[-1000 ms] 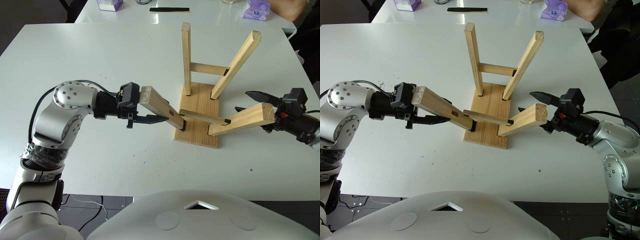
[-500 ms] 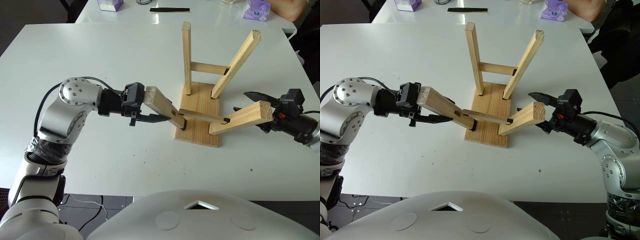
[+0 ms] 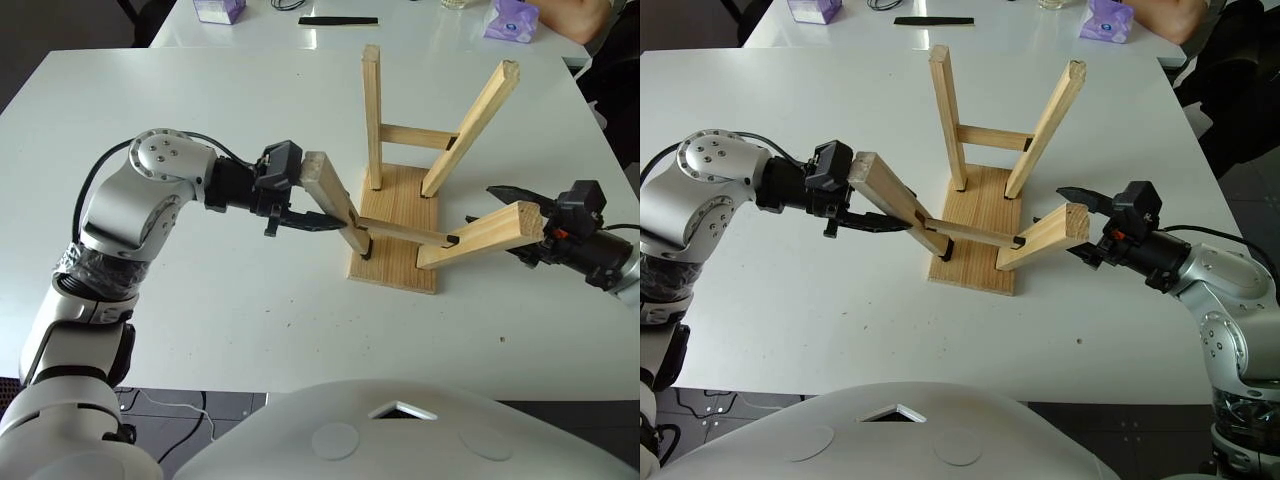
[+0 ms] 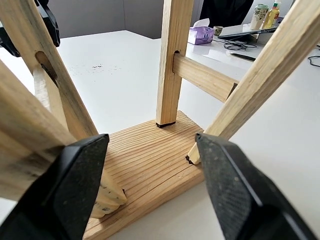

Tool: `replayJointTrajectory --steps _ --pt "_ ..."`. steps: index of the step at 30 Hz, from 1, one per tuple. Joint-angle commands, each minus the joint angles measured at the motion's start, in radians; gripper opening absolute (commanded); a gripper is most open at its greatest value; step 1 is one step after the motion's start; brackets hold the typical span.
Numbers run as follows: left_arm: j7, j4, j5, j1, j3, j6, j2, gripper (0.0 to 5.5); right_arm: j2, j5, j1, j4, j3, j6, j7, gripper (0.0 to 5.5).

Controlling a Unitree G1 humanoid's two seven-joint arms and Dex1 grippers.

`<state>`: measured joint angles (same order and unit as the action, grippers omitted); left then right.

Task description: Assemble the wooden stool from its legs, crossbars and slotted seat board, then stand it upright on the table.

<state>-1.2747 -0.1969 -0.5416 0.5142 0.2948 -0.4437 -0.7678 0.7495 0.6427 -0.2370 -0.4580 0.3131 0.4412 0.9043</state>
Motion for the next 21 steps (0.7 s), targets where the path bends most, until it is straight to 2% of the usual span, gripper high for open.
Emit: replayJointTrajectory --steps 1,21 --pt "0.036 0.069 0.164 -0.042 0.121 -0.055 -0.018 2.05 0.003 -0.004 0.009 -0.012 -0.019 -0.001 0.008 3.19" --pt "0.039 -0.006 0.198 -0.089 0.168 0.039 -0.037 2.05 0.004 -0.024 0.014 0.008 -0.036 -0.010 0.014 3.19"
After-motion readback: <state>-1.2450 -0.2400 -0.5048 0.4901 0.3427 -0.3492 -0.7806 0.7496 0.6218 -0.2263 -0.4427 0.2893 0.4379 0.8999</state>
